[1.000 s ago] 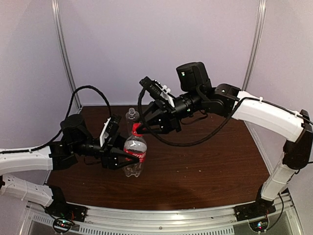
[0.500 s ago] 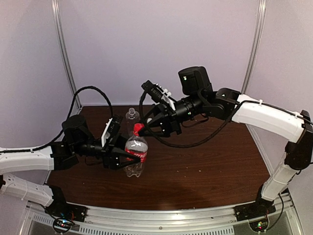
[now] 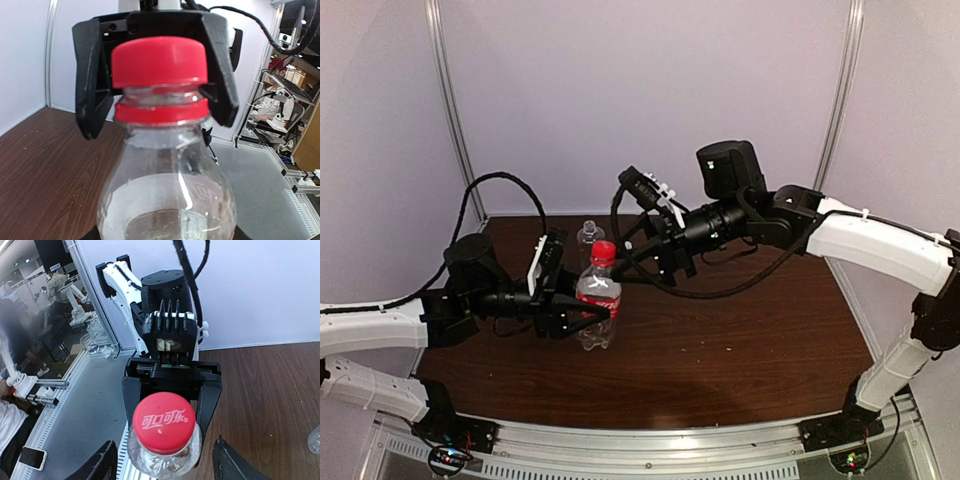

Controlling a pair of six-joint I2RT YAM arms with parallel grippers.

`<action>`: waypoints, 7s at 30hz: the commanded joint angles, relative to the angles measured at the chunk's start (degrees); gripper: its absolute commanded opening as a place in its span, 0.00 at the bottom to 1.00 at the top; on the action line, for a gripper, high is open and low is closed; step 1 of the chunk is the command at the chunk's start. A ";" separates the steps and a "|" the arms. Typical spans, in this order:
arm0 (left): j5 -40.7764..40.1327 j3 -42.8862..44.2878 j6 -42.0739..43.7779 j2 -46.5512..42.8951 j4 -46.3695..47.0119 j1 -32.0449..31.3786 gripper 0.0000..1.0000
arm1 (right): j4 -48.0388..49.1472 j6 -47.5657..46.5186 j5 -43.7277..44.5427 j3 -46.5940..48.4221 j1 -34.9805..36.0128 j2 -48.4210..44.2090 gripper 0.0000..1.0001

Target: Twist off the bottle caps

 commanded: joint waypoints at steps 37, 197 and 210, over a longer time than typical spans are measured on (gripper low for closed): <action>-21.53 4.66 1.42 0.50 -5.84 -0.30 0.30 | -0.28 23.67 30.01 9.91 3.90 3.60 0.68; -23.22 3.97 3.36 -1.64 -6.63 -0.31 0.30 | -1.74 24.63 34.27 11.43 6.32 4.88 0.30; -23.32 2.96 3.55 -2.62 -6.58 -0.31 0.30 | 2.01 24.41 30.34 7.80 4.31 2.59 0.17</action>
